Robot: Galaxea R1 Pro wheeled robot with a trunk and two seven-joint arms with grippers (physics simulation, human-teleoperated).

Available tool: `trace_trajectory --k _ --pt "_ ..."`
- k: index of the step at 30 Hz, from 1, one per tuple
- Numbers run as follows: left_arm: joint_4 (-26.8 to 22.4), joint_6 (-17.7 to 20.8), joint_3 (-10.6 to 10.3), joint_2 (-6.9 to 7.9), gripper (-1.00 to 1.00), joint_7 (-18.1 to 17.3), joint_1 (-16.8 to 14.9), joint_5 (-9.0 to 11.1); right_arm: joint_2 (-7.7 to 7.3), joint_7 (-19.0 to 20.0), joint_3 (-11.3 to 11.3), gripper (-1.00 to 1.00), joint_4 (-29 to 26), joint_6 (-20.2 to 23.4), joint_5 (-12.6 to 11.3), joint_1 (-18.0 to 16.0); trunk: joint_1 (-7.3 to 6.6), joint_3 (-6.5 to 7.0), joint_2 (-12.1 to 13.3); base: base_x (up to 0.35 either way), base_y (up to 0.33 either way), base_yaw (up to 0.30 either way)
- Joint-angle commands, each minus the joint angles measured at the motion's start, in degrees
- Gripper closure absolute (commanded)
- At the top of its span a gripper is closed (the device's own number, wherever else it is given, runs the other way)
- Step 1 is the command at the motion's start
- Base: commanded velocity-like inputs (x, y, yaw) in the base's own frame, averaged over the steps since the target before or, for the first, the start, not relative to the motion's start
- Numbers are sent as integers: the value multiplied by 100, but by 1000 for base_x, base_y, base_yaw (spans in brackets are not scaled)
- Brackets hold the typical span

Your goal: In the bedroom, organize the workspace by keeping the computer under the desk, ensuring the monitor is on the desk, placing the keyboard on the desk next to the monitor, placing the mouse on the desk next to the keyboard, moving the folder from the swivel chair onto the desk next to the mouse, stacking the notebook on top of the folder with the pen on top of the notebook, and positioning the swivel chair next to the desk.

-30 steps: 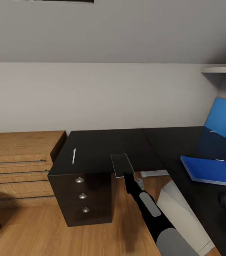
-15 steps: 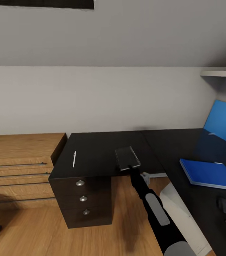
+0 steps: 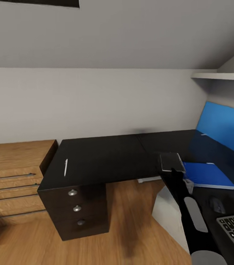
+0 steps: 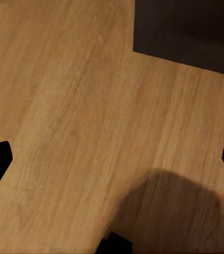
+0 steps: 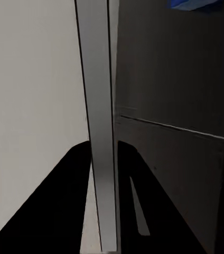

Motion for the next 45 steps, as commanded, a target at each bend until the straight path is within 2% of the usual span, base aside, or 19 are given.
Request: trace_trajectory --k 1,4,14,25,45 --pt "-13 23 2 -3 -100 10 2 45 1 -13 -114 100 -18 21 -64 -4 0 -8 -3 0 0 -244" --pt "-10 23 0 -3 -100 10 2 45 -5 -21 -286 100 -32 19 -66 -4 0 -20 -3 0 0 -234" --pt "-9 23 0 2 -100 -12 2 45 -1 -3 -473 100 -49 34 -132 -4 0 -41 -3 103 -162 -72" --pt "-9 23 0 1 -100 -16 2 45 1 30 -497 100 -51 32 -163 -4 0 -42 -3 137 -239 -2" --pt "-9 23 0 0 -100 -16 2 45 36 -26 -479 100 -17 47 -183 -4 0 -42 -3 4 -9 -84"
